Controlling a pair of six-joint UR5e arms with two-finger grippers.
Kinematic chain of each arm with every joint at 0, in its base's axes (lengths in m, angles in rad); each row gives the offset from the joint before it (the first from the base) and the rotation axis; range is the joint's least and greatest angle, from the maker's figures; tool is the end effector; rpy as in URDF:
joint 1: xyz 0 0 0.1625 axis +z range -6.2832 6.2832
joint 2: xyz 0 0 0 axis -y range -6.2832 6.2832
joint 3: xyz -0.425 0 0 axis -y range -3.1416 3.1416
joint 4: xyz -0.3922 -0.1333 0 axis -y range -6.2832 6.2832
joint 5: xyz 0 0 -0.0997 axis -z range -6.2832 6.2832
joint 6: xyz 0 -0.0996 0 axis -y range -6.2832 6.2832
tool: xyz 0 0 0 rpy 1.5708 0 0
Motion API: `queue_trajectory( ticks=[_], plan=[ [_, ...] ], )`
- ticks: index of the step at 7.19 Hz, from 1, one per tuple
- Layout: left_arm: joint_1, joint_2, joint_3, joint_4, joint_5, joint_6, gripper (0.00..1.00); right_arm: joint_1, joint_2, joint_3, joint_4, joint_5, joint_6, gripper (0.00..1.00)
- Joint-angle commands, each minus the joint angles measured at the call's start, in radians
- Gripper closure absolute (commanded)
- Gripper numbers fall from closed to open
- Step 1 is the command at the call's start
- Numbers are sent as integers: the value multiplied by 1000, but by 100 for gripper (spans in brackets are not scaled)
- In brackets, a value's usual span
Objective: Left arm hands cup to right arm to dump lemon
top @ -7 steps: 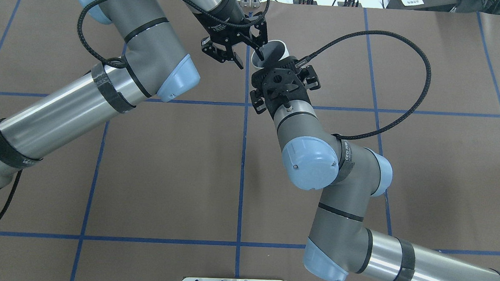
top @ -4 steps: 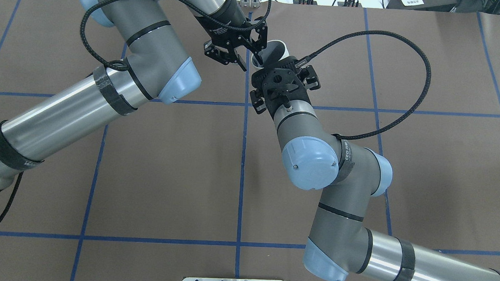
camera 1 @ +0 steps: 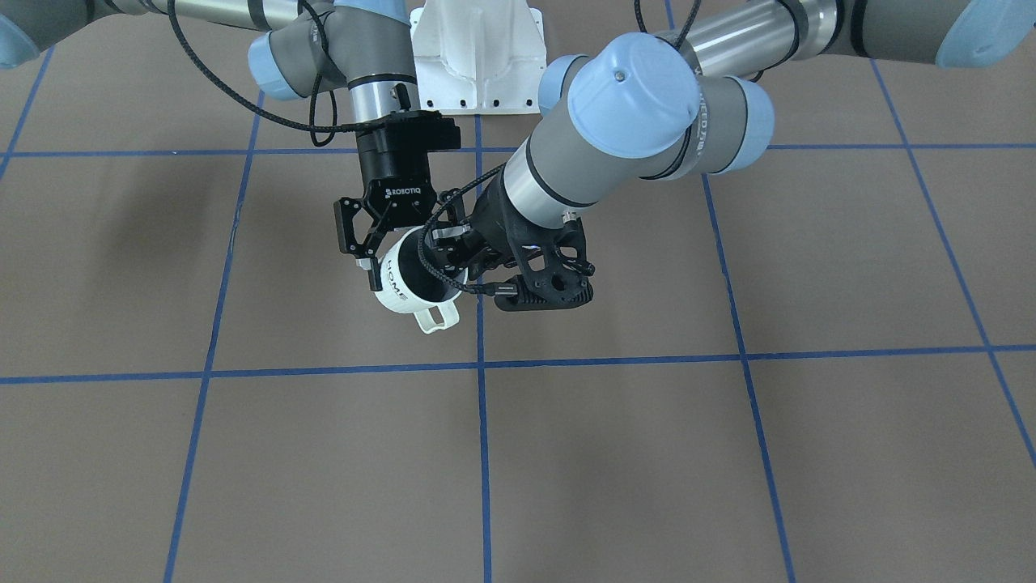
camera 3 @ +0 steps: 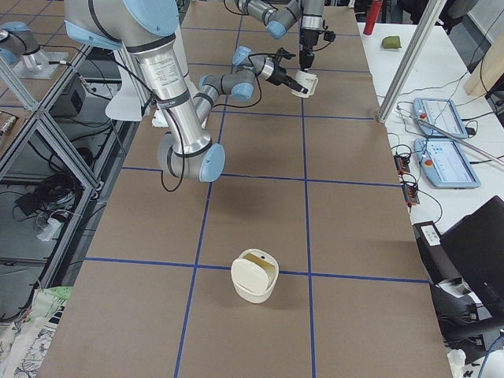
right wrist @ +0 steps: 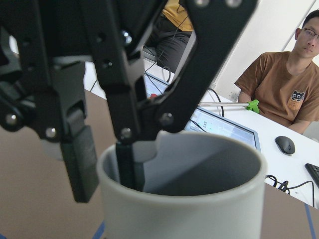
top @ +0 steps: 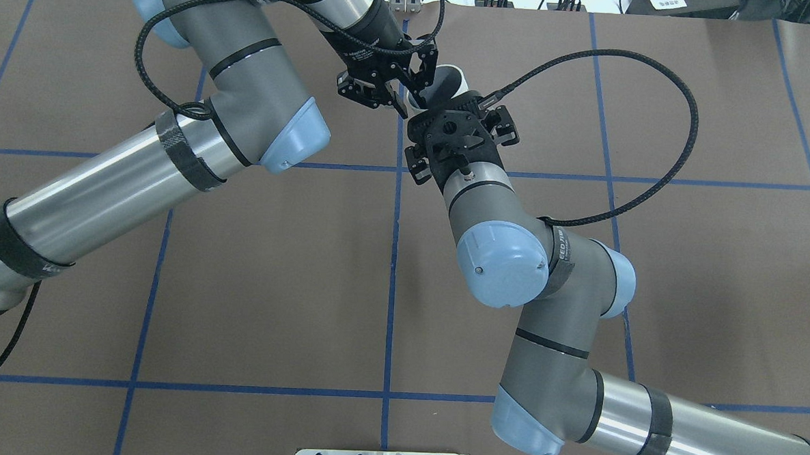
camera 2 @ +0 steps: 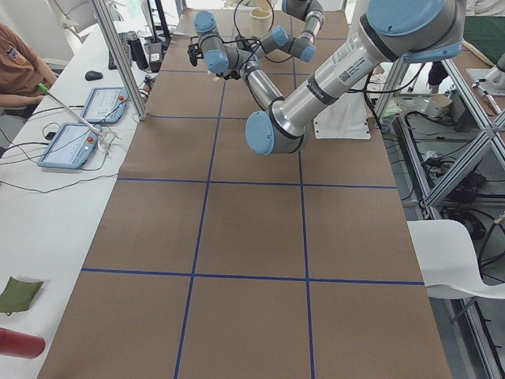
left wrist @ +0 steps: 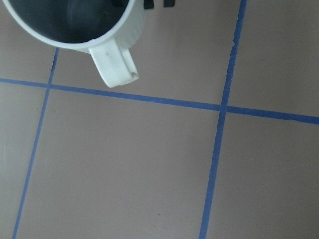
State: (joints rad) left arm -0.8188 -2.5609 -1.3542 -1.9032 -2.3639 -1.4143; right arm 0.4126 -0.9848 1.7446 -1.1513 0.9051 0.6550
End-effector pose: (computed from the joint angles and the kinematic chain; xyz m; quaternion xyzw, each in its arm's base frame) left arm 0.4621 -0.5853 0.0639 -0.0634 0.5820 -0.0634 0.8082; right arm -0.4988 -0.4310 0.1842 0.5378 -0.2464 -0.0196 0.8060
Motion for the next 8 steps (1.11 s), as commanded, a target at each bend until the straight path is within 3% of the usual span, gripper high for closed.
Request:
queue_trajectory(
  ticks=[1, 2, 3, 4, 5, 8],
  plan=[
    [6, -1, 0, -2, 0, 0, 69, 0, 0, 0, -1, 0, 0, 75],
    [6, -1, 0, -2, 0, 2, 73, 0, 0, 0, 1, 0, 0, 75],
    [6, -1, 0, -2, 0, 0, 97, 0, 0, 1, -1, 0, 0, 71],
    [4, 1, 0, 3, 0, -5, 100, 2, 0, 0, -2, -2, 0, 6],
    [3, 1, 0, 4, 0, -5, 100, 0, -2, 0, -2, -5, 0, 0],
    [0, 1, 0, 3, 0, -5, 100, 0, -3, 0, -2, -5, 0, 0]
  ],
)
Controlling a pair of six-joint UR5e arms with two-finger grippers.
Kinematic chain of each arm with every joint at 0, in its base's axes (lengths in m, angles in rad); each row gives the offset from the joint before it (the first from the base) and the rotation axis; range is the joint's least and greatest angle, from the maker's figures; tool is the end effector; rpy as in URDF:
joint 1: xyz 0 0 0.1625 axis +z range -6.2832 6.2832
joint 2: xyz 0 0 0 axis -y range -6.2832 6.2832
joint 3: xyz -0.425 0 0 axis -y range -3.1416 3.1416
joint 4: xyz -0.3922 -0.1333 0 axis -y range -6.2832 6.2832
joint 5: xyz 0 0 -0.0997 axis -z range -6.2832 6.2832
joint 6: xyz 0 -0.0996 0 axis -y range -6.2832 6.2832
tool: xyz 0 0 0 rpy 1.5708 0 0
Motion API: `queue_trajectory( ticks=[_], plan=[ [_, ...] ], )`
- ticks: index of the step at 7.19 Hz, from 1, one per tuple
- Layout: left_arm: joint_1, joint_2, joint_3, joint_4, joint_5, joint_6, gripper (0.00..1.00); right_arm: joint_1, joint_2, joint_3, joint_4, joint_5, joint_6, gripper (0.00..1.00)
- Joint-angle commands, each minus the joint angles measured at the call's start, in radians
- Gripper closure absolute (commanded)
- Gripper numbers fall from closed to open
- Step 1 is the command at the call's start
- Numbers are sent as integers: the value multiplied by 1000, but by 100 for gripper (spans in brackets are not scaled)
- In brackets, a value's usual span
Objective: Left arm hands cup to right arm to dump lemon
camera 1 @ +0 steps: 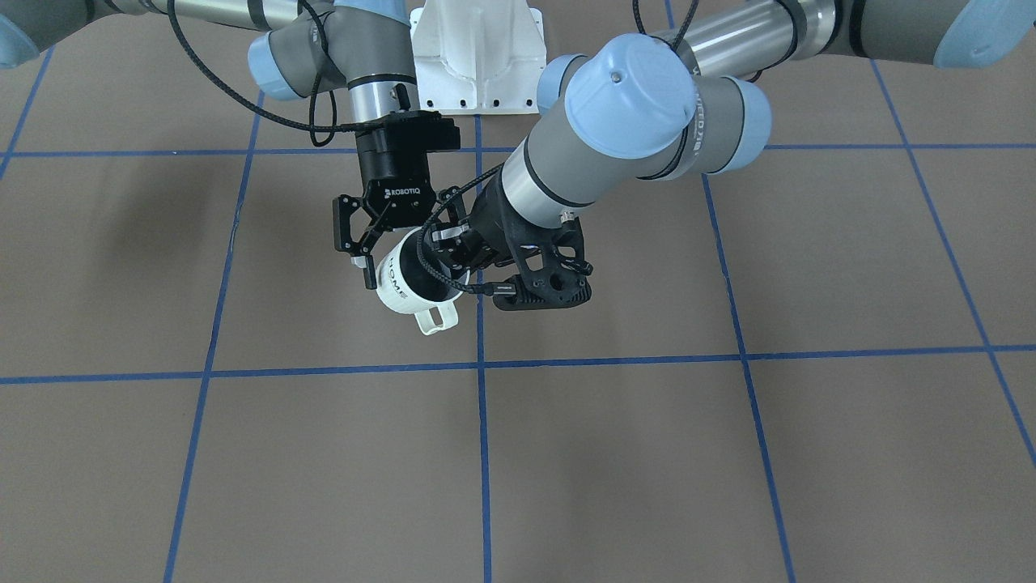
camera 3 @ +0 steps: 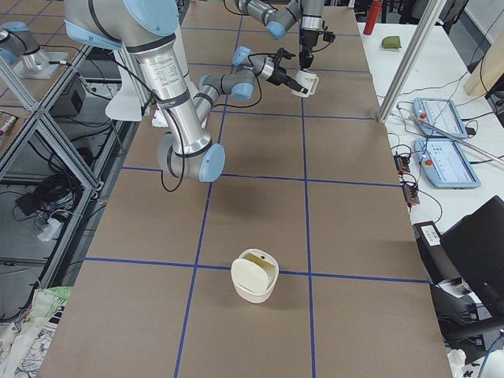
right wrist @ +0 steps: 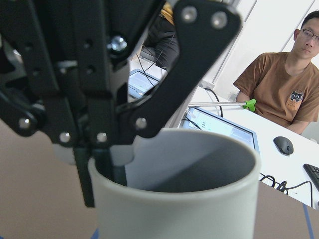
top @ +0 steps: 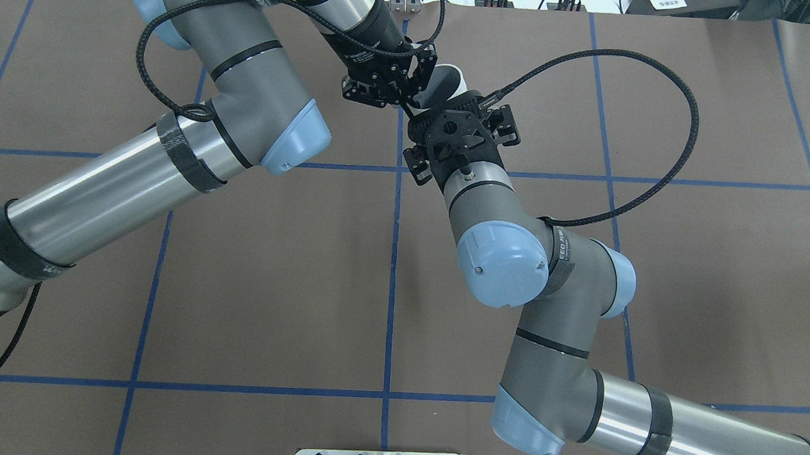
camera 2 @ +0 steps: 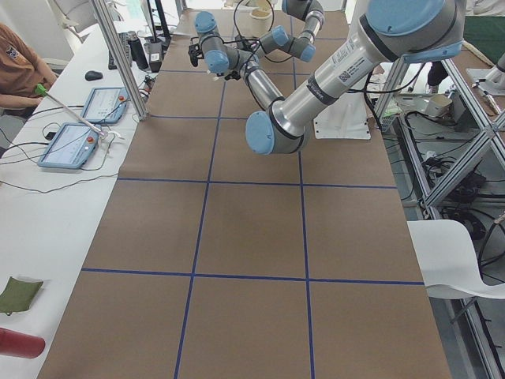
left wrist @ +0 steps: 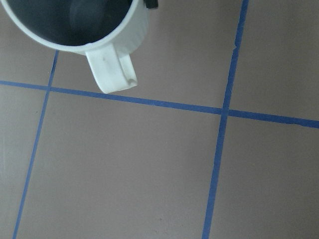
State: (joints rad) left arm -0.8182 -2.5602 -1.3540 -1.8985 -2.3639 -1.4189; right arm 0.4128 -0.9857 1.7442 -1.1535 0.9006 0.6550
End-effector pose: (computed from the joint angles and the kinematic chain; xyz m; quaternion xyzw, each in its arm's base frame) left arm 0.4627 -0.5853 0.0650 -0.0664 0.5801 -0.0663 0.8091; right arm -0.4986 -0.4314 0.1851 0.5384 -0.2437 -0.0189 0.8065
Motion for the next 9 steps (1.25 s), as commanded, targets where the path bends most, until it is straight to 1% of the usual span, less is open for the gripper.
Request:
queue_trajectory(
  ticks=[1, 3, 5, 7, 8, 9],
  plan=[
    [-13, -3, 0, -5, 0, -17, 100, 0, -5, 1, 0, 0, 0, 0],
    [-58, -3, 1, -5, 0, -28, 100, 0, -5, 2, 0, 0, 0, 0],
    [-113, -3, 35, -5, 0, -28, 100, 0, -2, 6, 0, 0, 0, 0],
    [-176, 3, 103, -7, 11, 7, 100, 1, -4, 14, 0, 9, -3, 0],
    [-202, 8, 128, 5, 32, 49, 100, 6, -4, 30, 0, 18, -2, 0],
    [-217, 33, 128, 9, 94, 73, 100, 36, -4, 50, 0, 96, -2, 0]
  ],
)
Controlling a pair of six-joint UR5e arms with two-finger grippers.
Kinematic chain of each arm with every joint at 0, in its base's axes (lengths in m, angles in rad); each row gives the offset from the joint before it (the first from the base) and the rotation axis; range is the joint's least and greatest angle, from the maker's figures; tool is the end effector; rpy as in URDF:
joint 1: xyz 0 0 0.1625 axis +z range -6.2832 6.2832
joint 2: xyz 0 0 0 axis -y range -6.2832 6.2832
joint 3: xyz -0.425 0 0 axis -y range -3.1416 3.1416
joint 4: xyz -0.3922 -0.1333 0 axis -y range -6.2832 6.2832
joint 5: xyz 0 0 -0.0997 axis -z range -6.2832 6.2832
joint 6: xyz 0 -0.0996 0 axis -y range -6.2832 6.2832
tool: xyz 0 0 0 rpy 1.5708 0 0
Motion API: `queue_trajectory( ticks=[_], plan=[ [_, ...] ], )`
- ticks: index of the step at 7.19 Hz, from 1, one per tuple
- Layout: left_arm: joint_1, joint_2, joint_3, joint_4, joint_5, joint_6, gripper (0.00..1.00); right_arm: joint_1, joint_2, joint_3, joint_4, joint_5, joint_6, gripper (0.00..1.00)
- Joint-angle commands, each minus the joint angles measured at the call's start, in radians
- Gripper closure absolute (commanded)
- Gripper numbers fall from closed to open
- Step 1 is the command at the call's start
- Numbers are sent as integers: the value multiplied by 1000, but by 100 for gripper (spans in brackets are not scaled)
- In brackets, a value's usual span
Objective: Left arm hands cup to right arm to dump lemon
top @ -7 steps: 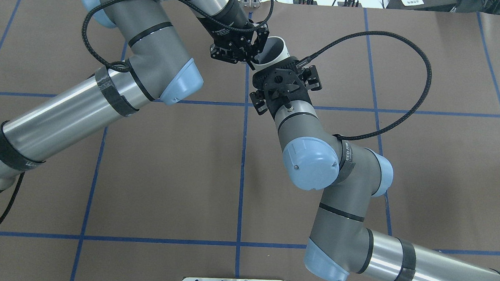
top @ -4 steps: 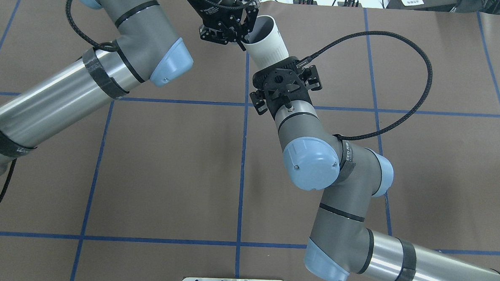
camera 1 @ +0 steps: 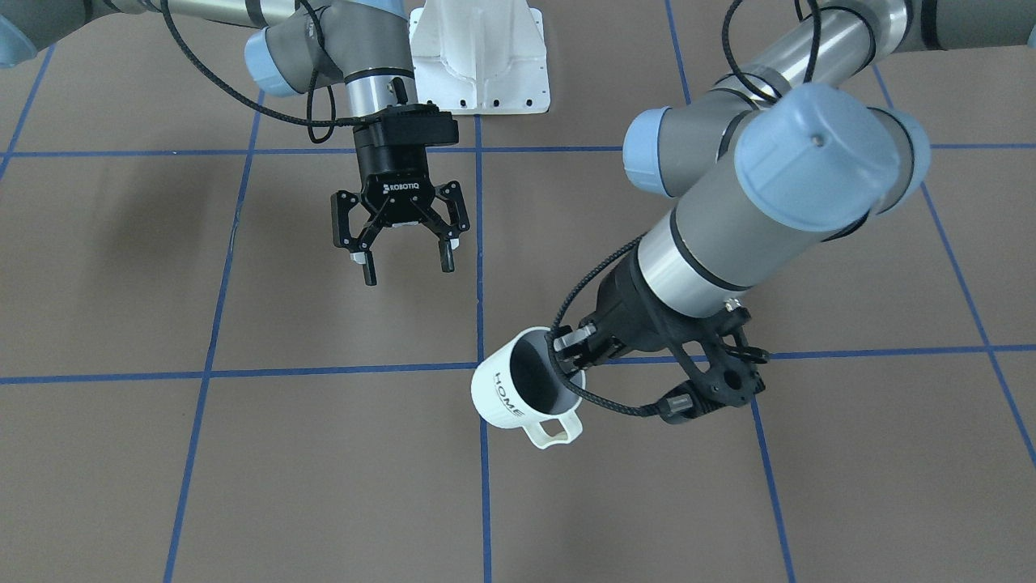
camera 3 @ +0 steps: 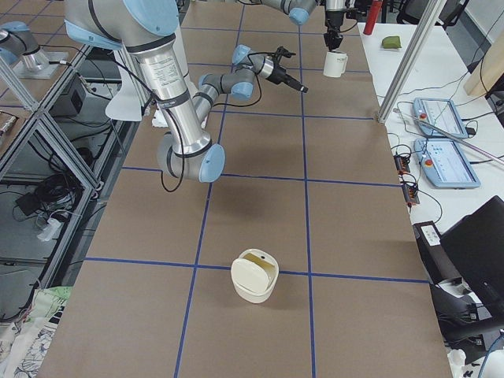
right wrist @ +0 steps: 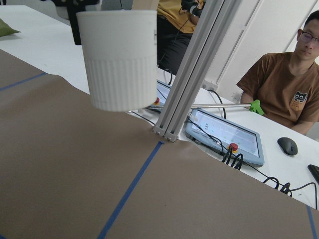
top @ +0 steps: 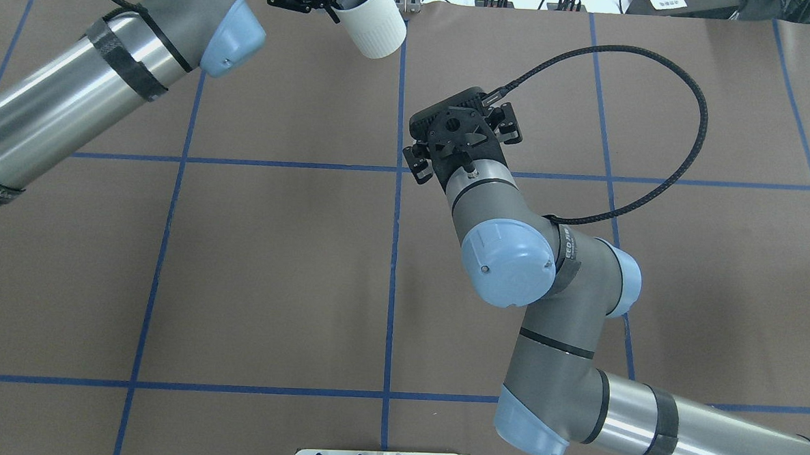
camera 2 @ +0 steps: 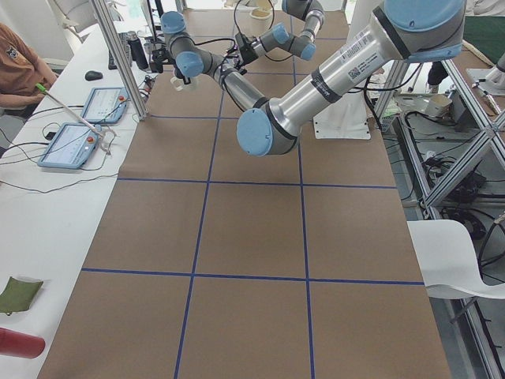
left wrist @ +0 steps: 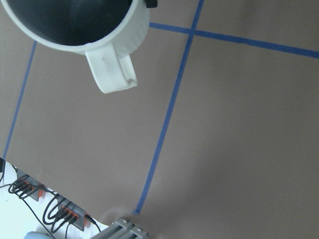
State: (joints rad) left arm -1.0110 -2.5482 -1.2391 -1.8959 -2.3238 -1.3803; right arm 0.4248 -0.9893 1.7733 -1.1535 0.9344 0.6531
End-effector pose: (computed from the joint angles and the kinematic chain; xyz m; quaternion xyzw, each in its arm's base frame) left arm 0.3599 -0.6971 0.1229 -0.0230 0.5417 -0.1708 0.8227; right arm -0.4873 -0.4317 0.1767 0.5360 -0.2598 -0.0197 0.8030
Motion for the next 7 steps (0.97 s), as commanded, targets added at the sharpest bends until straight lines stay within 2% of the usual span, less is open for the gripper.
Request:
queue_trajectory(
  ticks=[1, 2, 3, 4, 5, 6, 7],
  plan=[
    [-32, 46, 15, 8, 113, 91, 100, 90, 0, 40, 0, 184, 2, 0],
    [-78, 71, 10, 52, 119, 186, 100, 176, -2, 47, -2, 346, 6, 0],
    [-133, 77, -17, 166, 121, 316, 100, 281, -3, 54, -20, 548, 29, 0],
    [-156, 100, -66, 308, 164, 469, 100, 408, 3, 58, -72, 801, 52, 0],
    [-156, 162, -139, 436, 243, 624, 100, 528, 3, 58, -121, 1025, 53, 0],
    [-156, 237, -195, 496, 263, 761, 100, 633, 3, 58, -185, 1207, 53, 0],
    [-158, 350, -250, 498, 264, 877, 100, 711, -6, 67, -263, 1333, 49, 0]
  ],
)
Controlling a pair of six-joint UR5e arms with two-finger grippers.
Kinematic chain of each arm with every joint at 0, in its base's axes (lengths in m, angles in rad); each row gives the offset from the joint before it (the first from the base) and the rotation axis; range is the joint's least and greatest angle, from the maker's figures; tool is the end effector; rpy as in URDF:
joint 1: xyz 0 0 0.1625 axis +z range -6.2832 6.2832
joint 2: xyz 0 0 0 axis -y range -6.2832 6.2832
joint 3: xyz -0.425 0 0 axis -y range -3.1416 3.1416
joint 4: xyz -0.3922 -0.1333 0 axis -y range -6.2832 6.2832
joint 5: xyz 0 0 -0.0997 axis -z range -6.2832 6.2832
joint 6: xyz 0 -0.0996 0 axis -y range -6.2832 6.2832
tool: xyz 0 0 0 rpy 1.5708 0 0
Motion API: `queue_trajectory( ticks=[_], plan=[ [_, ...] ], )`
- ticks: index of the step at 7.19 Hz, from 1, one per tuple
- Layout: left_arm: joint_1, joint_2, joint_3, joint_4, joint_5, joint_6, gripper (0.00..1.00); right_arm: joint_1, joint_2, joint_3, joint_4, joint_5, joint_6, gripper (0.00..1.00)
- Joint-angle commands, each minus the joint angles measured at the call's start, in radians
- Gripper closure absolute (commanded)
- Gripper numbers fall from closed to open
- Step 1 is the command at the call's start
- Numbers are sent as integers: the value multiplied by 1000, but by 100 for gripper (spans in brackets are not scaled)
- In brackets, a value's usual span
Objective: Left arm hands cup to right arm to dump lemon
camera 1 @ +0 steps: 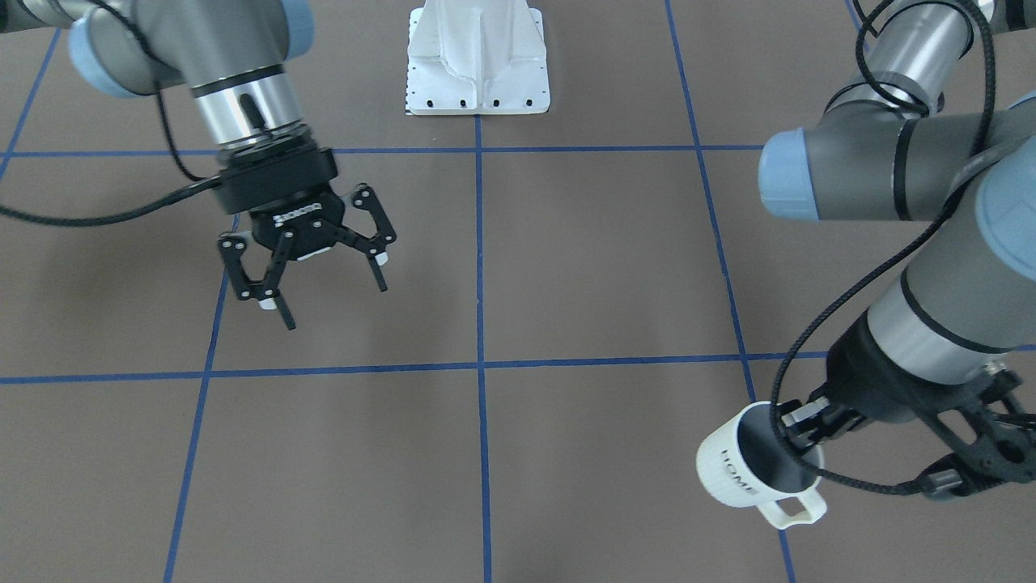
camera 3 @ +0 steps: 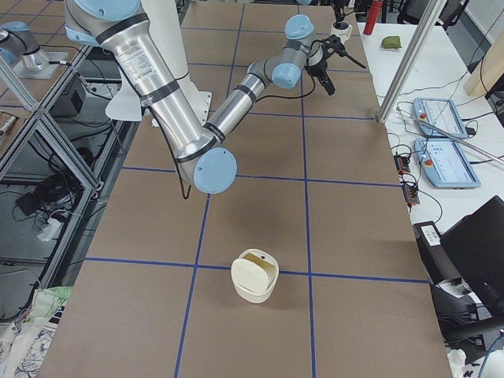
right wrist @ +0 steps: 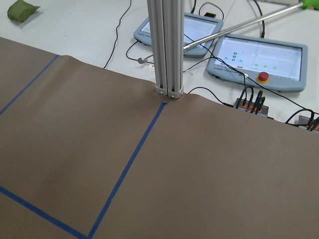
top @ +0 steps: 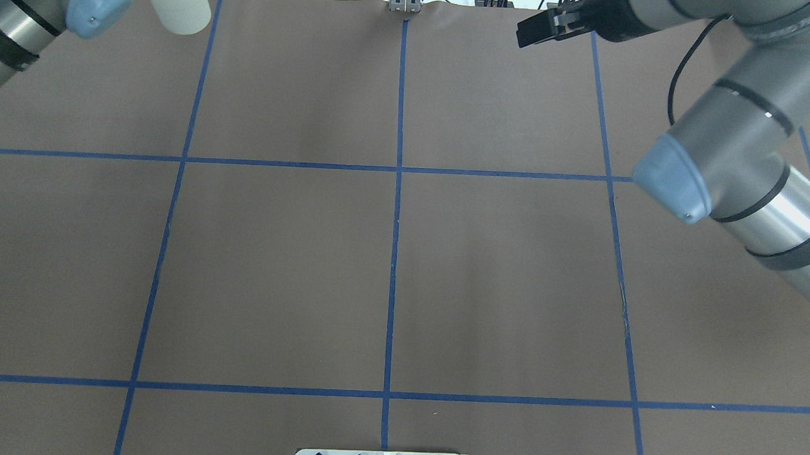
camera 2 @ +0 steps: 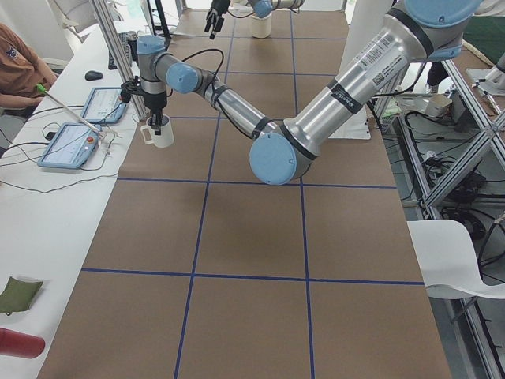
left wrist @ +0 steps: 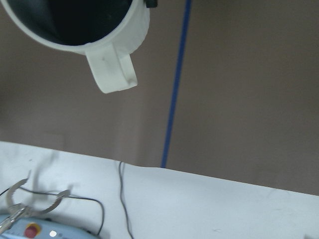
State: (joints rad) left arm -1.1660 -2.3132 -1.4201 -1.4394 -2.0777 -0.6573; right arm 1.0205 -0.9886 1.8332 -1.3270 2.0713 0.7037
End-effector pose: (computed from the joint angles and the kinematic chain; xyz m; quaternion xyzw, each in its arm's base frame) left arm 0.2137 -0.7144 0.2906 0.0668 0.3224 -0.0619 0.9422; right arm -0.2502 -0.5713 0.1764 0.2819 -0.4659 -0.0643 0.8363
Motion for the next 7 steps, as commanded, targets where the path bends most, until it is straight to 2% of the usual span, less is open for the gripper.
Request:
queue_trajectory(
  ticks=[1, 3, 4, 5, 6, 7],
  plan=[
    [-4, 200, -136, 42, 10, 215, 100, 178, -16, 18, -188, 254, -13, 0],
    [0, 401, -309, 27, -60, 215, 100, 216, -53, 102, -382, 265, -50, 0],
    [6, 499, -377, 11, -80, 191, 100, 233, -79, 147, -517, 263, -167, 0],
    [6, 588, -390, -128, -87, 138, 100, 263, -94, 188, -673, 257, -294, 0],
    [23, 671, -373, -295, -94, 60, 100, 298, -97, 207, -783, 253, -420, 0],
    [44, 719, -382, -349, -94, 20, 100, 337, -145, 222, -846, 247, -547, 0]
  ],
)
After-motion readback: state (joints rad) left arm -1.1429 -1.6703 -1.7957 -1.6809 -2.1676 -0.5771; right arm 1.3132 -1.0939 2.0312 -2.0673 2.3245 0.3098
